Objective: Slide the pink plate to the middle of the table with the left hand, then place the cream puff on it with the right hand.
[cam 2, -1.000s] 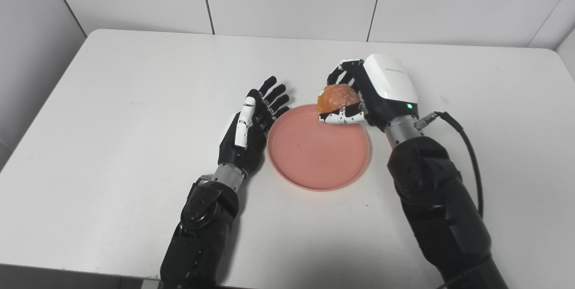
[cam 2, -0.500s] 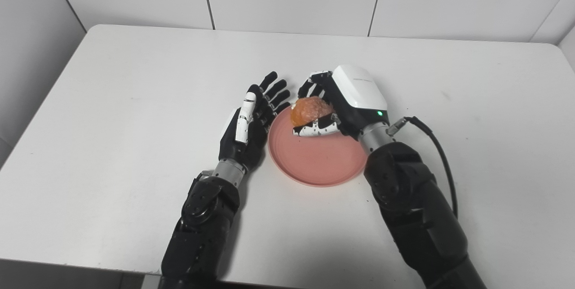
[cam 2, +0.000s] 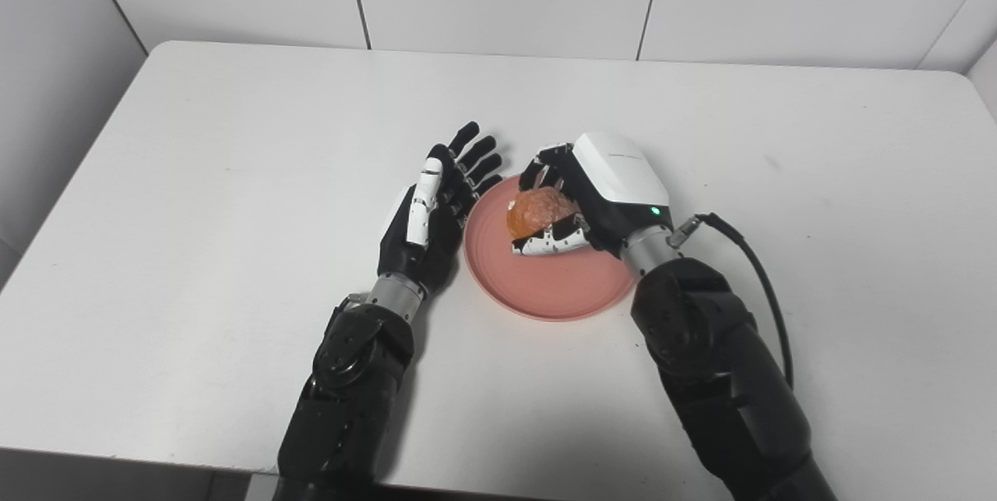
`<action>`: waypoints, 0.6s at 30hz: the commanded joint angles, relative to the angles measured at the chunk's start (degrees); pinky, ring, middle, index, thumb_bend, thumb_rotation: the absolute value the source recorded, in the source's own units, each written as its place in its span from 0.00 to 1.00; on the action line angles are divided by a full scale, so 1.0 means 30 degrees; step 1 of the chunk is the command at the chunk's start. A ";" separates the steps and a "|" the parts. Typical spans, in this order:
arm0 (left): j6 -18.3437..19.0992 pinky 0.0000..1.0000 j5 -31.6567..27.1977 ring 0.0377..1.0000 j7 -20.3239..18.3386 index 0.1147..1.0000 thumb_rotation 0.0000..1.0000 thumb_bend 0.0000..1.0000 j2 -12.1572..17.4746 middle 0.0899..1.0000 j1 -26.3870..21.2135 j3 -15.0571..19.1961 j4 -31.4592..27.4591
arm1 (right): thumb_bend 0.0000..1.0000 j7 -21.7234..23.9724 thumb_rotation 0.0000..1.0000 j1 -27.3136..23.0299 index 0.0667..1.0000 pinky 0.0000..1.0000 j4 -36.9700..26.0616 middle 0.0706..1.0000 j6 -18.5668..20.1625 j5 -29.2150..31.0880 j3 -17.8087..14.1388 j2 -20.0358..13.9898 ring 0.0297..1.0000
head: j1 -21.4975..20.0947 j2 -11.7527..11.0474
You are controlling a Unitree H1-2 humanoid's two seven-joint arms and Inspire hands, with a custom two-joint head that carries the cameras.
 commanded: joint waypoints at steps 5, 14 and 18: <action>0.1490 0.90 -0.0160 0.91 0.0375 0.89 1.00 0.42 0.0131 0.90 0.0631 0.0328 0.0036 | 0.51 -0.0012 0.14 -0.0336 0.45 0.30 -0.0586 0.44 0.0012 -0.0272 -0.0334 -0.0101 0.37 | -0.0047 0.0043; 0.1665 0.90 -0.0193 0.91 0.0334 0.89 1.00 0.42 0.0126 0.91 0.0653 0.0450 -0.0077 | 0.51 -0.0228 0.13 -0.0018 0.45 0.32 -0.0317 0.45 -0.0572 -0.0288 -0.0203 -0.0081 0.39 | -0.0201 0.0106; 0.1736 0.90 -0.0188 0.91 0.0268 0.89 1.00 0.42 0.0188 0.90 0.0713 0.0451 -0.0202 | 0.51 -0.0328 0.13 0.0103 0.45 0.29 -0.0249 0.43 -0.0611 -0.0427 -0.0079 -0.0016 0.36 | -0.0446 0.0137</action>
